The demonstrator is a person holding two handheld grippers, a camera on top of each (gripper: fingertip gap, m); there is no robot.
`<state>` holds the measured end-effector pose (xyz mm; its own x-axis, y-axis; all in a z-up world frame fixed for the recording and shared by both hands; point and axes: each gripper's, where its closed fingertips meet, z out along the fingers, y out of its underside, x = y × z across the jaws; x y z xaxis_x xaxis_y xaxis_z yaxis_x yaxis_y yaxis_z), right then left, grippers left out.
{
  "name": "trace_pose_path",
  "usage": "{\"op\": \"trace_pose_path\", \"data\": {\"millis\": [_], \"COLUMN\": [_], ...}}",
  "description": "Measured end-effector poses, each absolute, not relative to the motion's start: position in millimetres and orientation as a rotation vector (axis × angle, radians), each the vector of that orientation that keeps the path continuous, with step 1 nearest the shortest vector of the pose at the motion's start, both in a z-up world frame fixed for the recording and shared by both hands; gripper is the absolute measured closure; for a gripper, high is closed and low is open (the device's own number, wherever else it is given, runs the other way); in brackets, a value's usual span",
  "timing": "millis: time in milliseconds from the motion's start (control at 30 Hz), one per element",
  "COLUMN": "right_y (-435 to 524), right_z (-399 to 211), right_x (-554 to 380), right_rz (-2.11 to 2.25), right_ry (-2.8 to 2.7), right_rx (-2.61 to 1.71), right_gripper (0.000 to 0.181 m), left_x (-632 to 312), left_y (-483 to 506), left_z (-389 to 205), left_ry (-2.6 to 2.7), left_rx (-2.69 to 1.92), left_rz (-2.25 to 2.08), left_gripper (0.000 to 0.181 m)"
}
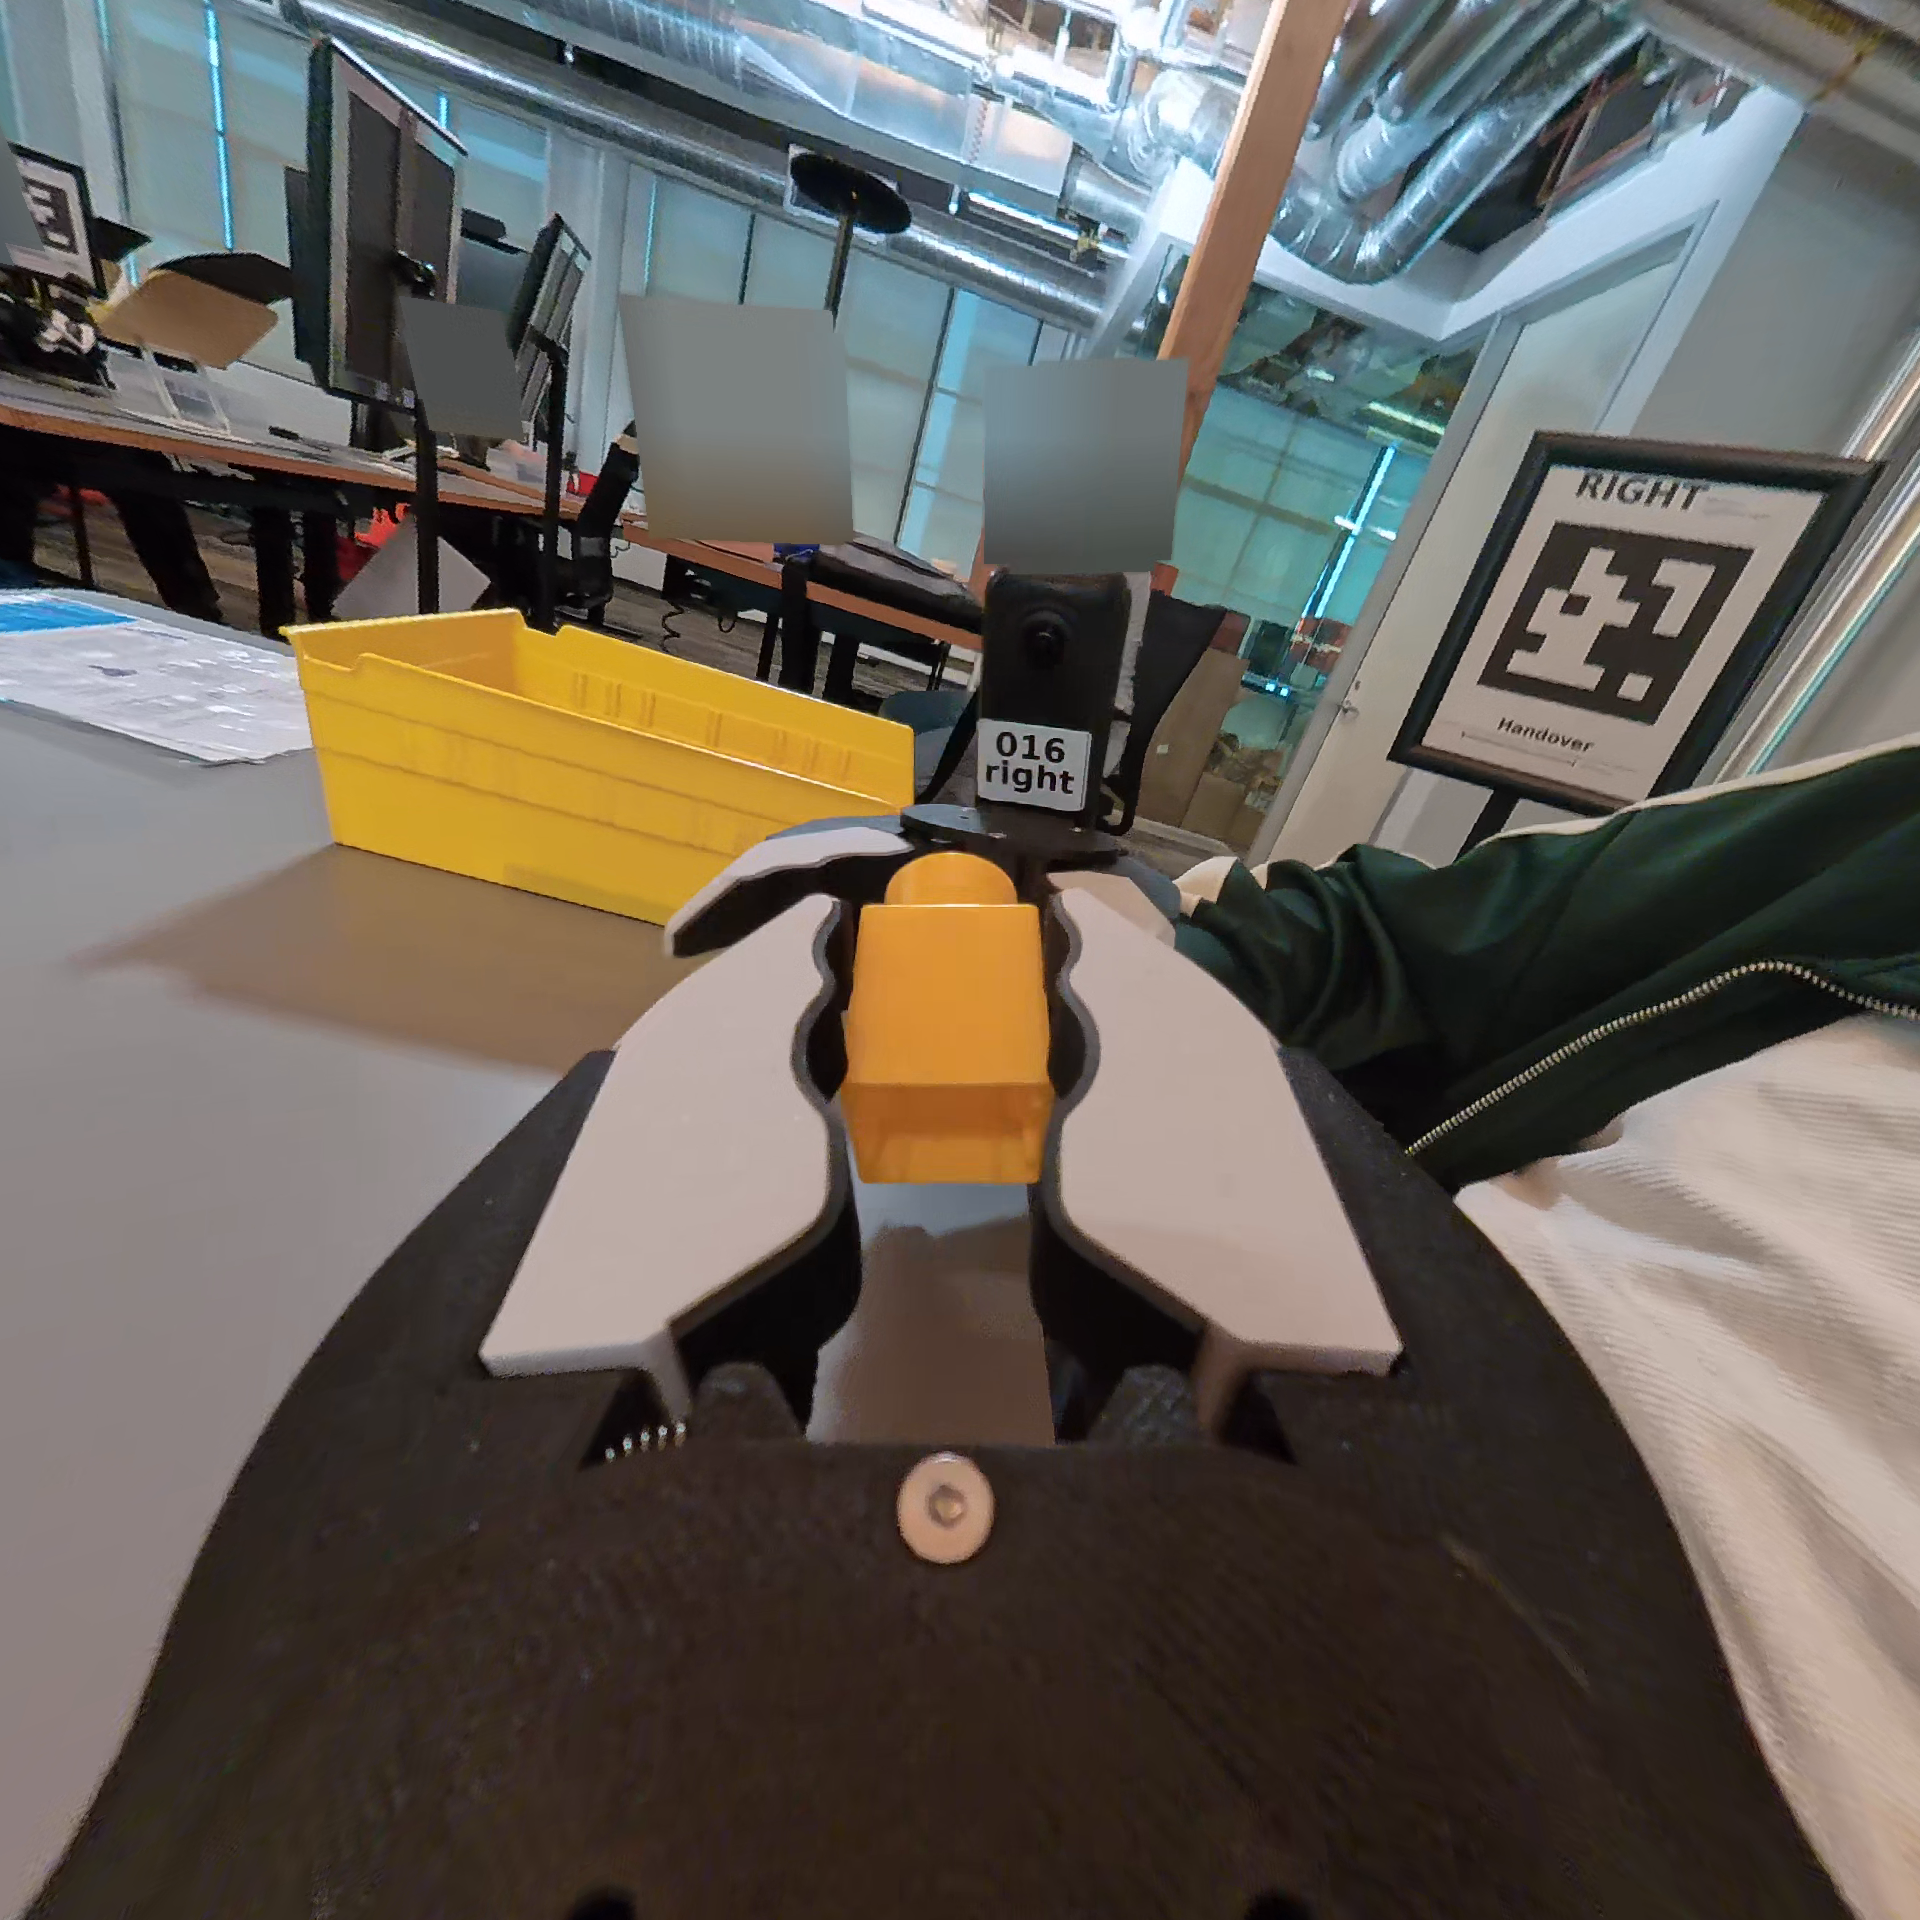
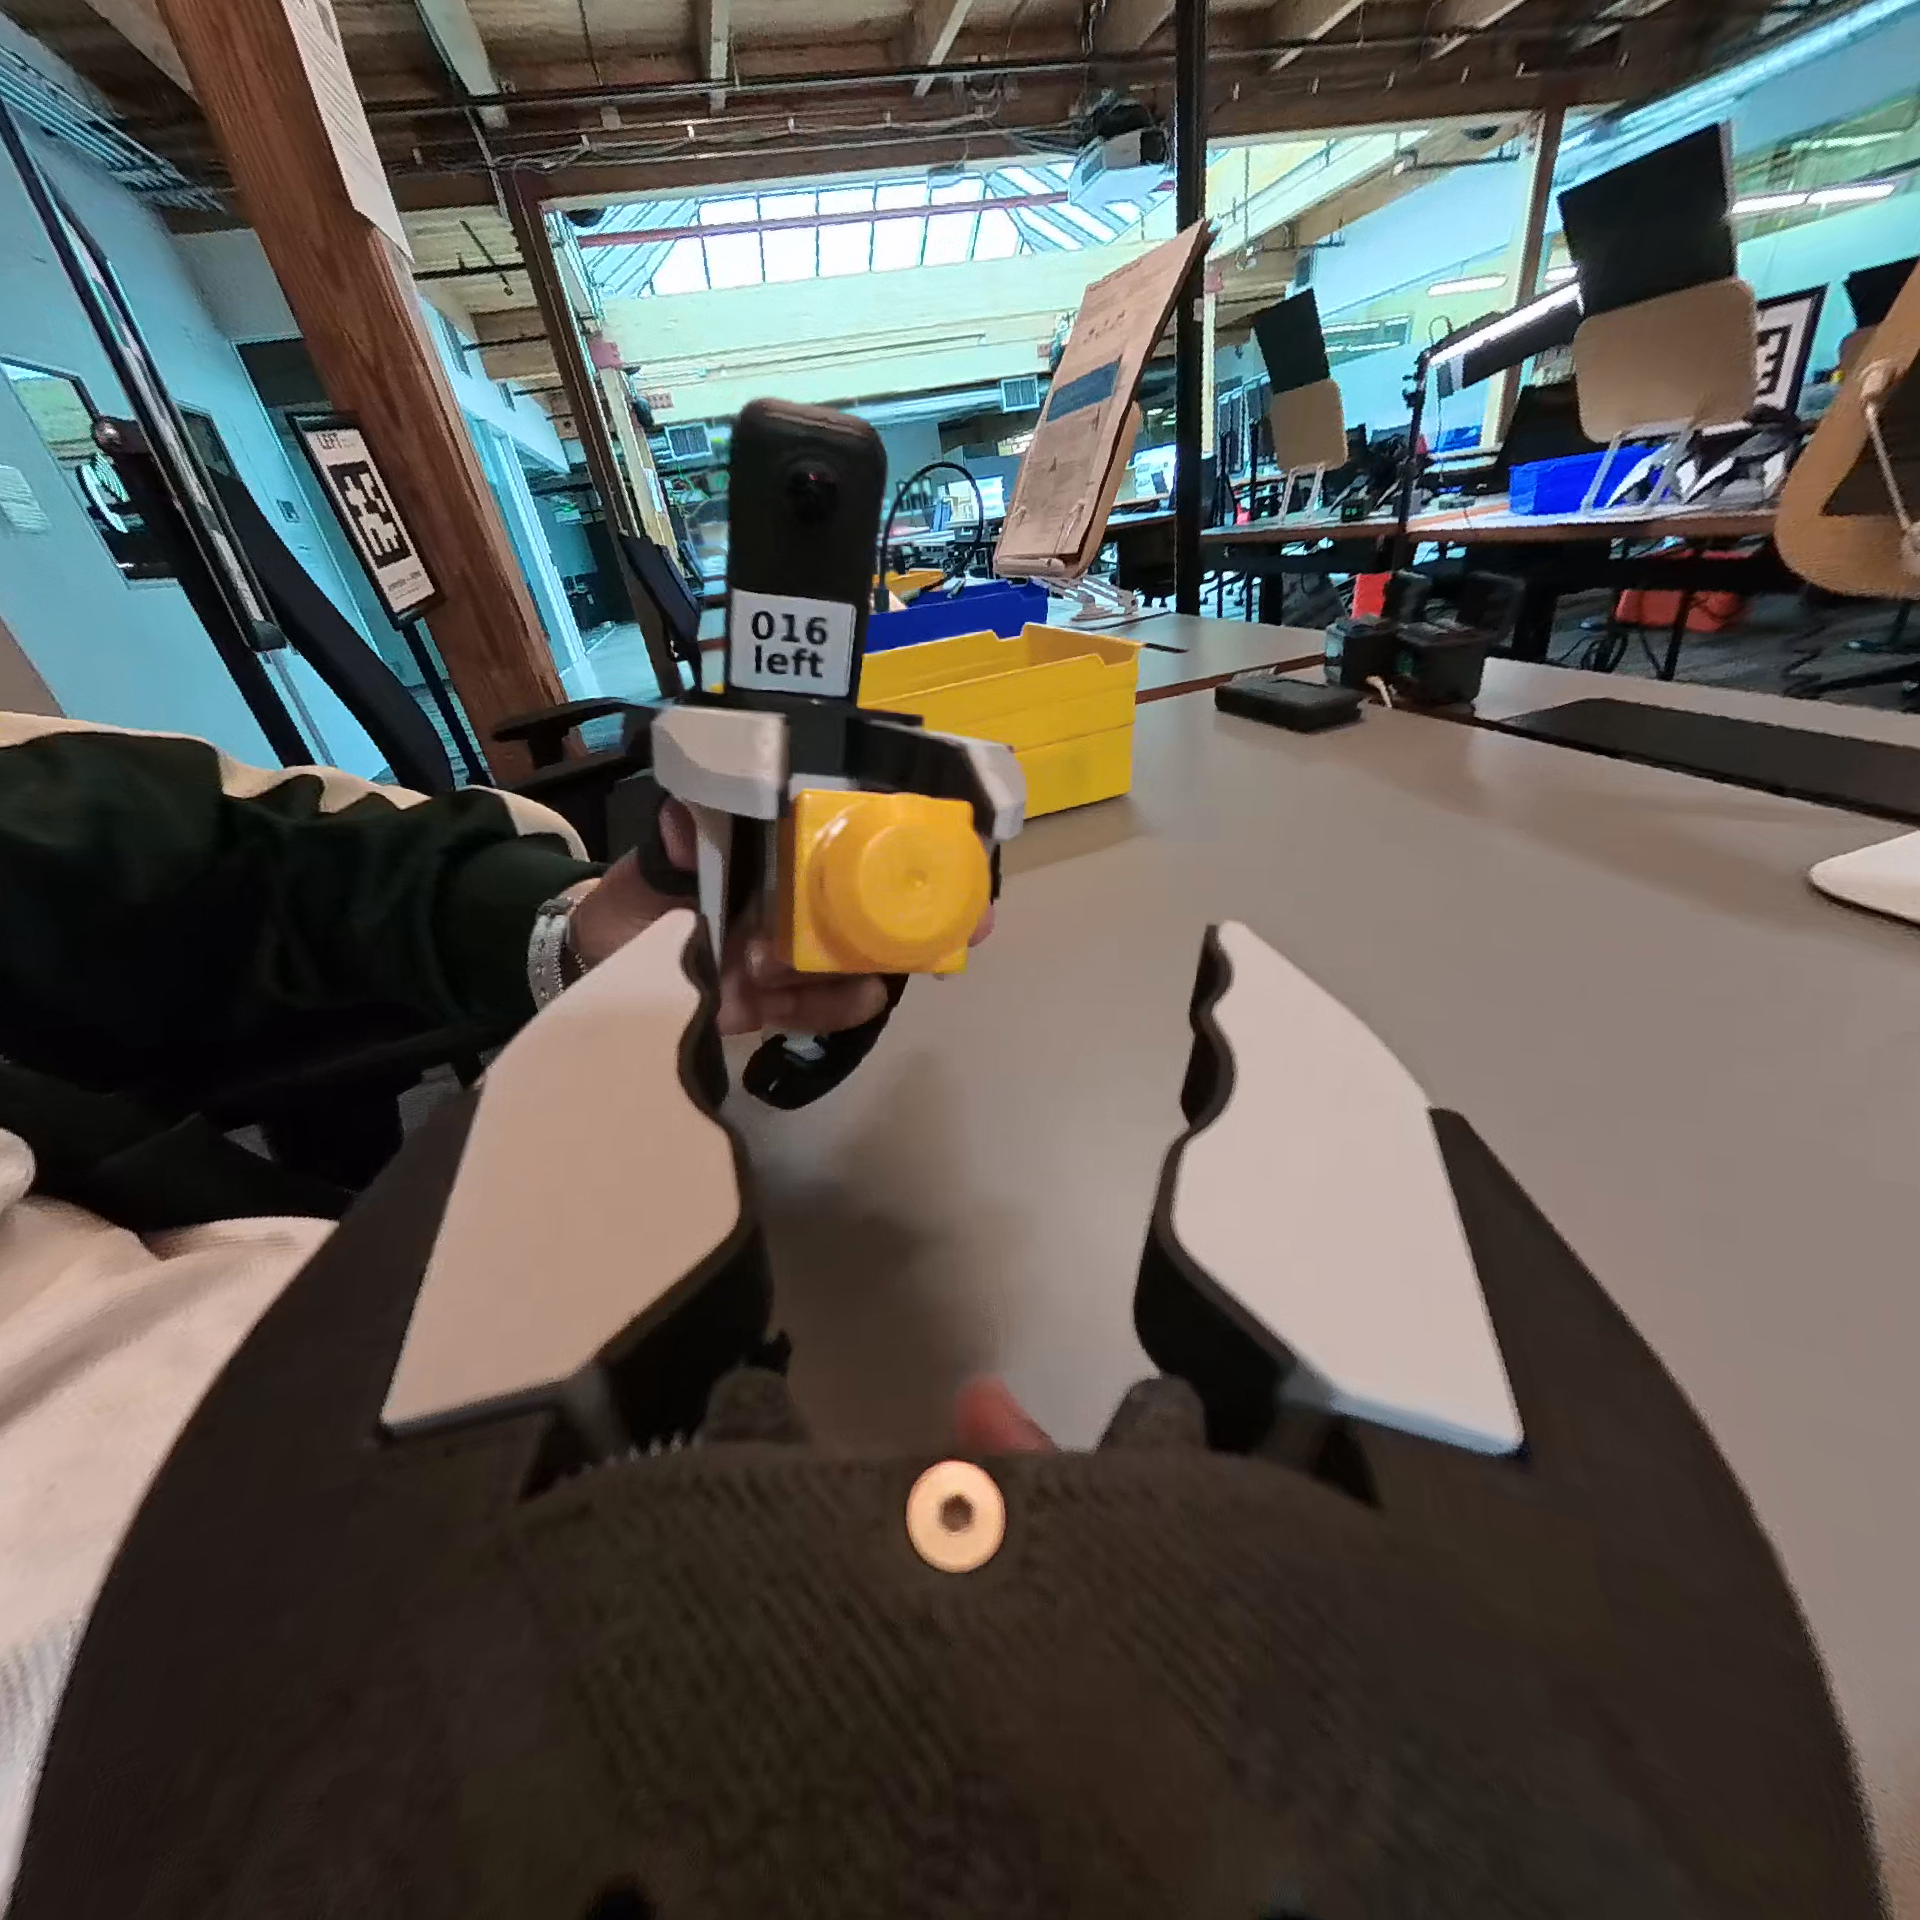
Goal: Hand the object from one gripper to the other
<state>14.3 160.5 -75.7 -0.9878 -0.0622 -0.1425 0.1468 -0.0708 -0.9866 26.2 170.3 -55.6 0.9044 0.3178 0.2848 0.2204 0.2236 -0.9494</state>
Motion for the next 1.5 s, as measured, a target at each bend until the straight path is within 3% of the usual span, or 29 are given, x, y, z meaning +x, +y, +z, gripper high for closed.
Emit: {"op": "trace_pose_path", "data": {"millis": [233, 367, 500, 900, 933, 1033, 1233, 1267, 1500], "right_y": [165.8, 171.8, 178.1, 177.8, 177.1, 176.4, 180.4, 182.5, 182.6], "right_z": [-67.8, -65.9, -68.2, -88.2, -86.8, -84.5, -72.8, -71.6, -89.8], "right_x": [16.6, 26.5, 30.7, 54.8, 54.6, 51.7, 39.3, 36.7, -6.8], "right_rz": [-2.253, -2.3, -2.356, -2.245, -2.255, -2.273, -2.31, -2.298, -2.12], "right_ry": [2.082, 2.211, 2.343, 2.414, 2.414, 2.424, 2.349, 2.332, 2.431], "right_rx": [-0.02, -0.336, -0.664, -1.085, -1.07, -1.028, -0.748, -0.693, -0.177], "right_gripper": [0.108, 0.126, 0.131, 0.153, 0.153, 0.153, 0.157, 0.181, 0.181], "left_x": [19.8, 19.6, 21.4, 41.5, 40.7, 38.8, 31.6, 31.0, 23.6], "left_y": [164.1, 164.7, 167.8, 185.1, 183.4, 181.0, 179.8, 178.8, 179.4], "left_z": [-59.1, -62.3, -68.3, -83.8, -83.0, -80.4, -70.3, -69.4, -94.7], "left_ry": [-0.527, -0.535, -0.524, -0.578, -0.575, -0.566, -0.518, -0.501, -0.452], "left_rx": [-1.326, -1.334, -1.374, -1.353, -1.343, -1.32, -1.294, -1.305, -1.546], "left_rz": [0.007, -0.032, -0.077, -0.573, -0.568, -0.546, -0.347, -0.296, -0.017], "left_gripper": [0.147, 0.148, 0.147, 0.147, 0.157, 0.158, 0.116, 0.114, 0.11]}}
